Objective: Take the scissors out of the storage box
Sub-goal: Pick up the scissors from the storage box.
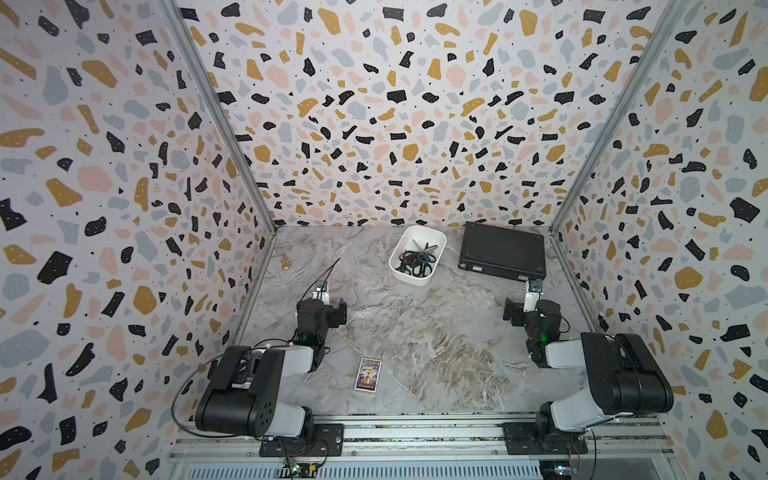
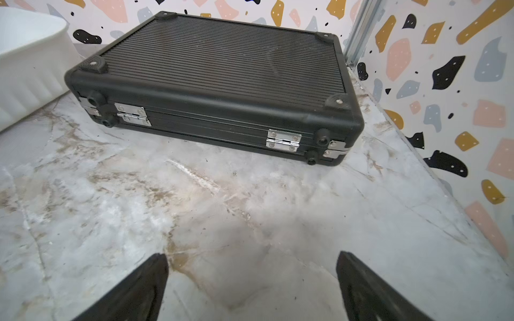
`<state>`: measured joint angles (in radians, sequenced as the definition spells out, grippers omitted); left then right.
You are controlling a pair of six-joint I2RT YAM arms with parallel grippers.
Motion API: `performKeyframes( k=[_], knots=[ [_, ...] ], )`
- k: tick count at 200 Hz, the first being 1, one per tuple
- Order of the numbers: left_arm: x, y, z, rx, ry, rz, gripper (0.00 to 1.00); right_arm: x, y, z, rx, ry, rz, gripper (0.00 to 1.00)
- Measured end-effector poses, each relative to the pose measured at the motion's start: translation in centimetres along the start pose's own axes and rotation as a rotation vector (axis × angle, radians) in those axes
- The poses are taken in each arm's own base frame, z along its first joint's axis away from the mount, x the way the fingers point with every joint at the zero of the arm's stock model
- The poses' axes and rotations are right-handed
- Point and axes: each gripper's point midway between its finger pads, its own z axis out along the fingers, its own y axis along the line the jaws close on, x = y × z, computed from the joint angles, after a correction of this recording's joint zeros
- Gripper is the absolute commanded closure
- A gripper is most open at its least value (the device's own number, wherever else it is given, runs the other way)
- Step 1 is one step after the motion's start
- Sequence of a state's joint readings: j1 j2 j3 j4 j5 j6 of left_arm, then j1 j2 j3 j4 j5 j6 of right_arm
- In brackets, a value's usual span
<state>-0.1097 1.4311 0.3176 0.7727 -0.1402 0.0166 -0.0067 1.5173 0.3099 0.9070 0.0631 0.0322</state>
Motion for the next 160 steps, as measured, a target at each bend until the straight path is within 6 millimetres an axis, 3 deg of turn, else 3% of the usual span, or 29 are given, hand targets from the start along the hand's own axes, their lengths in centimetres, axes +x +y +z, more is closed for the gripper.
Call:
performKeyframes(
  k=[96, 110, 118, 127, 135, 148, 160],
  knots=[
    [0.0, 0.0, 0.0, 0.0, 0.0, 0.0, 0.0, -0.1, 0.0, 0.0, 0.0, -0.001, 0.0, 0.0],
    [0.0, 0.1, 0.0, -0.001, 0.001, -0.001, 0.01, -0.1, 0.0, 0.0, 0.0, -0.001, 0.0, 0.09],
    [0.0, 0.1, 0.0, 0.002, 0.002, -0.002, 0.07, -0.1, 0.1, 0.1, -0.004, -0.001, -0.004, 0.1],
    [0.0, 0.1, 0.0, 0.005, 0.001, -0.003, 0.11, 0.0, 0.4, 0.2, -0.02, 0.014, -0.014, 0.09],
    [-0.1, 0.1, 0.1, 0.007, 0.007, -0.001, 0.11, 0.0, 0.5, 0.4, -0.03, 0.042, -0.02, 0.01],
    [-0.4, 0.0, 0.3, 0.013, 0.047, 0.005, 0.09, -1.2, 0.8, 1.2, -0.039, 0.085, -0.032, 0.0],
    [-2.3, 0.2, 0.6, 0.005, 0.084, 0.001, 0.12, -3.7, 1.0, 1.7, -0.046, 0.081, -0.035, 0.0]
  ],
)
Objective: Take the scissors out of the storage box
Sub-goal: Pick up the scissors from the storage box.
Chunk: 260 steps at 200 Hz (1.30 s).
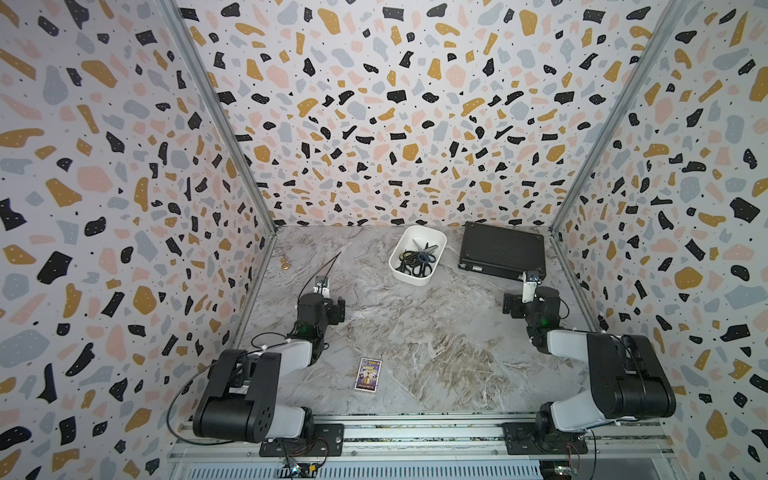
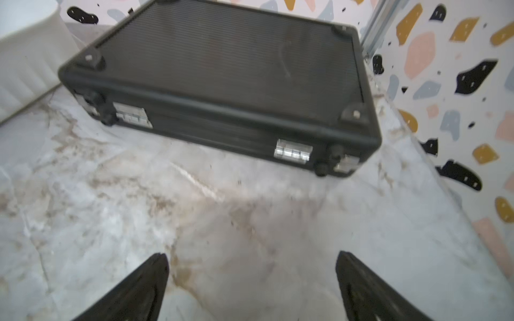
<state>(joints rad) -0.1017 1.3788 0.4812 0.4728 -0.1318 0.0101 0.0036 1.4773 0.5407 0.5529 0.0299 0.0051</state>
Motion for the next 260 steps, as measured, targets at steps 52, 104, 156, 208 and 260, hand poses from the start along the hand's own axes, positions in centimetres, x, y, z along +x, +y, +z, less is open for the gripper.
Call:
performKeyframes(
  k=[52, 104, 156, 208, 260],
  knots=[
    [-13.3, -2.8, -2.2, 0.059, 0.007, -0.015, 0.26, -6.5, 2.5, -0.8, -0.063, 0.03, 0.095, 0.0],
    [-15.3, -15.0, -1.3, 0.267, 0.243, 0.09, 0.43, -7.5, 9.4, -1.8, -0.168, 0.237, 0.124, 0.04],
    [-14.4, -21.9, 4.5, 0.384, 0.414, 0.072, 0.56, -5.5, 15.3, -3.6, -0.277, 0.386, 0.128, 0.08],
    [-14.1, -27.1, 8.6, 0.486, 0.48, -0.093, 0.61, -2.5, 16.6, -5.0, -0.285, 0.509, 0.103, 0.08],
    [-10.8, -29.8, 10.4, 0.497, 0.578, -0.23, 0.64, -2.6, 16.2, -5.9, -0.277, 0.532, 0.077, 0.08]
  ],
)
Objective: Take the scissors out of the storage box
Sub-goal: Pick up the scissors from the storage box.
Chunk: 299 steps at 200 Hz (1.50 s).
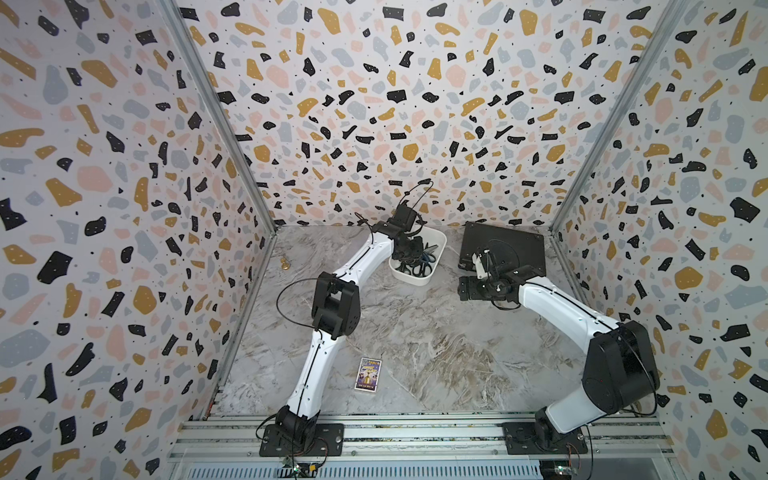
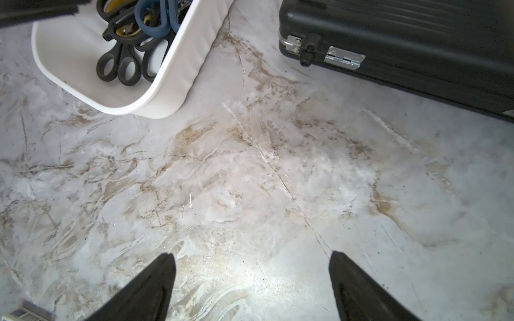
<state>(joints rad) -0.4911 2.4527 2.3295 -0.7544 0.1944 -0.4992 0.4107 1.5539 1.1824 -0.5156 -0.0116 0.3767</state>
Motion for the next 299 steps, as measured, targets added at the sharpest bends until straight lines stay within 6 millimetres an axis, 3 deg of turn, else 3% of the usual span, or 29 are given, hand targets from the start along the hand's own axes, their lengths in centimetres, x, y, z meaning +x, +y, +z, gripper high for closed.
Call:
performKeyframes(
  k=[60, 89, 122, 156, 192, 217, 233, 269, 288, 299],
  knots=[
    [0.1, -0.3, 1.6, 0.012, -0.022, -0.079, 0.66, 0.2, 0.3, -0.6, -0.02, 0.006, -0.015, 0.08],
    [0.6, 0.5, 3.8, 0.004, -0.017, -0.115, 0.68, 0.5, 0.4, -0.9, -0.028, 0.014, -0.03, 0.08],
    [1.3, 1.0, 6.0, 0.002, -0.011, -0.152, 0.81, 0.6, 0.7, -1.3, -0.046, 0.018, -0.046, 0.08],
    [1.0, 0.8, 6.4, 0.012, -0.032, -0.168, 1.0, 1.0, 0.8, -1.3, -0.054, 0.033, -0.052, 0.08],
    [1.0, 0.8, 6.0, 0.016, -0.042, -0.154, 1.0, 1.1, 0.8, -1.3, -0.057, 0.036, -0.06, 0.08],
    [1.3, 0.5, 4.1, 0.017, -0.041, -0.126, 1.0, 1.1, 1.0, -1.2, -0.064, 0.04, -0.06, 0.08],
    [1.1, 0.1, 1.6, 0.024, -0.055, -0.106, 1.0, 1.2, 1.0, -1.2, -0.065, 0.043, -0.059, 0.08],
    [0.1, -0.9, -7.3, 0.08, -0.135, -0.079, 0.99, 1.3, 0.9, -1.1, -0.064, 0.048, -0.063, 0.08],
    [0.7, 0.5, -12.0, 0.087, -0.161, -0.084, 0.99, 1.4, 0.9, -1.0, -0.063, 0.054, -0.064, 0.08],
    [1.9, 2.0, -13.7, 0.071, -0.156, -0.085, 0.99, 1.4, 0.9, -0.8, -0.062, 0.059, -0.064, 0.08]
  ],
)
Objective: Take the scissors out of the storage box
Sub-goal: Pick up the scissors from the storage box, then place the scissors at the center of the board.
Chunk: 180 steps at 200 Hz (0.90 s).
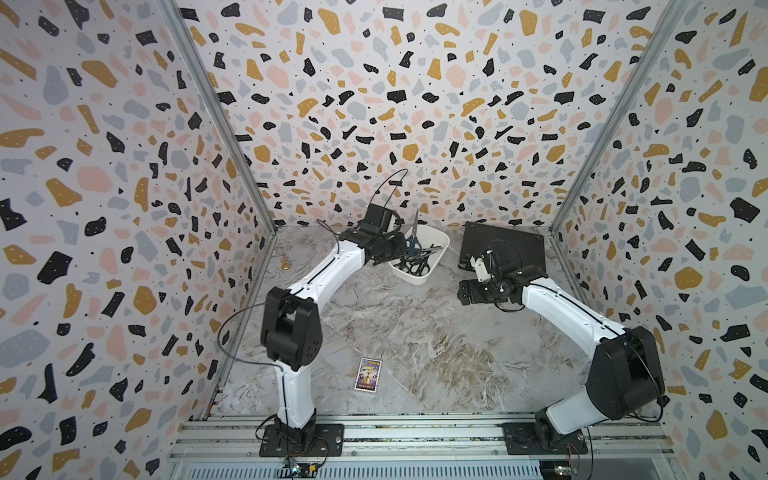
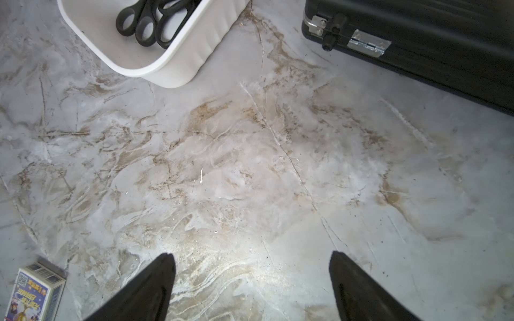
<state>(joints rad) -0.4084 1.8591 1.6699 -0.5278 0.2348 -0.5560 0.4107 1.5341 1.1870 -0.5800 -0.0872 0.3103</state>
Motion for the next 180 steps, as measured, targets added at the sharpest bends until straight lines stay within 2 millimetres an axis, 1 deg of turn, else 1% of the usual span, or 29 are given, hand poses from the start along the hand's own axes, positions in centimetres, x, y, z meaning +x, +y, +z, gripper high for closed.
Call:
performKeyframes(
  k=[8, 16, 19, 30, 44, 57, 69, 82, 93, 119, 130, 145, 159, 180],
  knots=[
    [1.2, 1.4, -1.3, -0.021, 0.02, -0.002, 0.99, -0.1, 0.0, 0.1, -0.001, 0.003, 0.0, 0.08],
    [2.6, 3.2, -2.3, -0.052, 0.047, -0.01, 0.99, -0.3, 0.2, 0.1, -0.005, 0.004, 0.0, 0.08],
    [3.1, 3.7, -2.5, -0.061, 0.056, -0.011, 0.99, -0.4, 0.2, 0.2, -0.007, 0.003, 0.0, 0.08],
    [5.8, 6.1, -3.2, -0.108, 0.114, -0.03, 1.0, -0.7, 0.5, 0.2, -0.017, 0.001, 0.0, 0.08],
    [9.3, 8.4, -3.1, -0.155, 0.196, -0.053, 1.0, -1.2, 0.8, 0.3, -0.031, -0.001, 0.0, 0.08],
    [12.8, 10.5, -2.7, -0.197, 0.282, -0.081, 1.0, -1.4, 1.1, 0.5, -0.042, 0.003, 0.002, 0.08],
    [15.4, 11.9, -2.4, -0.225, 0.345, -0.101, 1.0, -1.4, 1.2, 0.8, -0.053, 0.009, 0.003, 0.08],
    [17.4, 12.8, -2.5, -0.247, 0.398, -0.118, 1.0, -1.4, 1.3, 1.0, -0.058, 0.017, 0.004, 0.08],
    [18.3, 13.3, -2.5, -0.258, 0.419, -0.126, 1.0, -1.3, 1.4, 1.2, -0.06, 0.022, 0.004, 0.08],
    [19.4, 13.9, -2.5, -0.272, 0.439, -0.132, 1.0, -1.2, 1.5, 1.6, -0.067, 0.034, 0.008, 0.08],
    [20.0, 14.4, -2.5, -0.288, 0.451, -0.136, 0.9, -1.2, 1.5, 1.7, -0.071, 0.036, 0.009, 0.08],
    [20.7, 14.9, -2.6, -0.302, 0.466, -0.14, 0.86, -1.1, 1.6, 1.9, -0.074, 0.041, 0.009, 0.08],
    [20.7, 15.0, -2.6, -0.305, 0.467, -0.136, 0.77, -1.1, 1.5, 2.0, -0.074, 0.044, 0.009, 0.08],
    [20.8, 15.0, -2.6, -0.307, 0.47, -0.131, 0.72, -1.1, 1.5, 2.0, -0.073, 0.044, 0.007, 0.08]
  ],
)
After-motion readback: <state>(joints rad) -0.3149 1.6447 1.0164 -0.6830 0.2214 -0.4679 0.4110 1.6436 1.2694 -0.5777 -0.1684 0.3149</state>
